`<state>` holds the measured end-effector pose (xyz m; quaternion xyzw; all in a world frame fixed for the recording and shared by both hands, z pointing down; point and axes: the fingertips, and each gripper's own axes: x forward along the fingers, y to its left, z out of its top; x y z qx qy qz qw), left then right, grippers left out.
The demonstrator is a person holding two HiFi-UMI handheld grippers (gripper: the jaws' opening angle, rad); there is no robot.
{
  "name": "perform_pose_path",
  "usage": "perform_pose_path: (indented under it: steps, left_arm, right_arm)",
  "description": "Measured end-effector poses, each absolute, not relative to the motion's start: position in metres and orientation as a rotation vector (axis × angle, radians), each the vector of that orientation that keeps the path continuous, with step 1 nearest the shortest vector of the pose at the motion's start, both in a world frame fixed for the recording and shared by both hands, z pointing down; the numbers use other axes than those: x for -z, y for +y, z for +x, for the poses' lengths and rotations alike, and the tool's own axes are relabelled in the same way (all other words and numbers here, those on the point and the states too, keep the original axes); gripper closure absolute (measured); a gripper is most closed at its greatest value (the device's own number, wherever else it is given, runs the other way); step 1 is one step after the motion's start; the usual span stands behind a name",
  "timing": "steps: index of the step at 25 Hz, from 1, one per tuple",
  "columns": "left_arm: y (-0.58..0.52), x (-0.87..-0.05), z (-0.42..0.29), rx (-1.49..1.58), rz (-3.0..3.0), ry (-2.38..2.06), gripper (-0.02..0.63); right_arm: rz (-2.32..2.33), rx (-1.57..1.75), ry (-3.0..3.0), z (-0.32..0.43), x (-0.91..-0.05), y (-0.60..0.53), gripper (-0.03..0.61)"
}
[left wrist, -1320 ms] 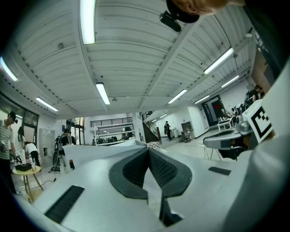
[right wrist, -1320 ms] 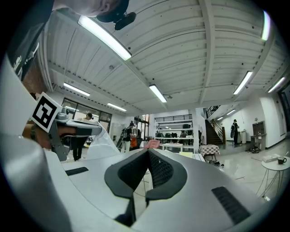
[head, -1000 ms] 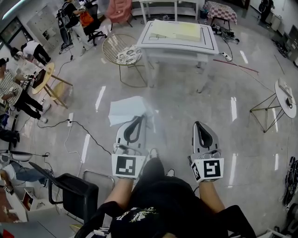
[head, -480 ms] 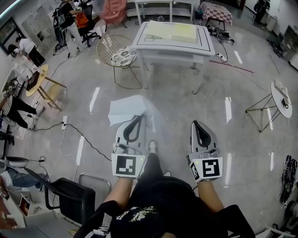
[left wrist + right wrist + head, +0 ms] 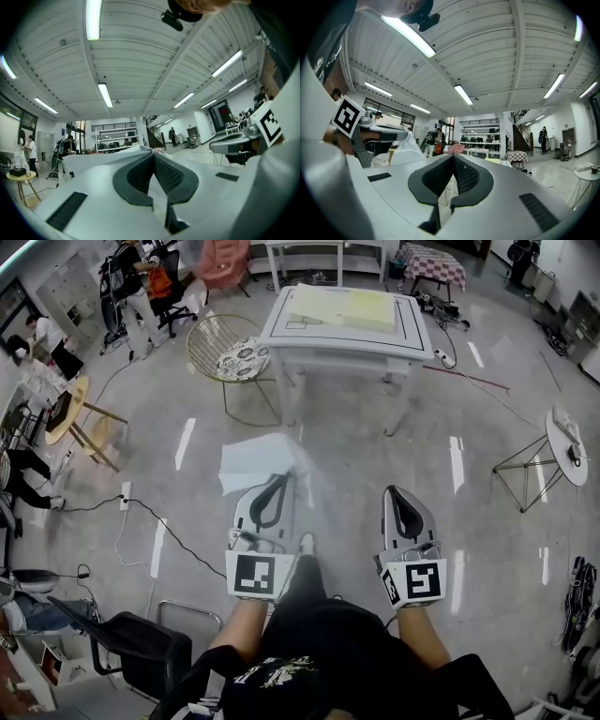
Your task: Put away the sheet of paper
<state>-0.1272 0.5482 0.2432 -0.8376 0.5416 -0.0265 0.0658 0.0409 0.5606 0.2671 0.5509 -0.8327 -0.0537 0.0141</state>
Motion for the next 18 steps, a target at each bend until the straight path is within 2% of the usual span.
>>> perform_pose_path:
  steps: [18]
  left_arm:
    - [0.418,-0.229,-0.147,0.080,-2.526,1.627,0.614]
  right_arm:
    - [1.713,0.164,-2.583,0.025,-0.258,0.430,0.580]
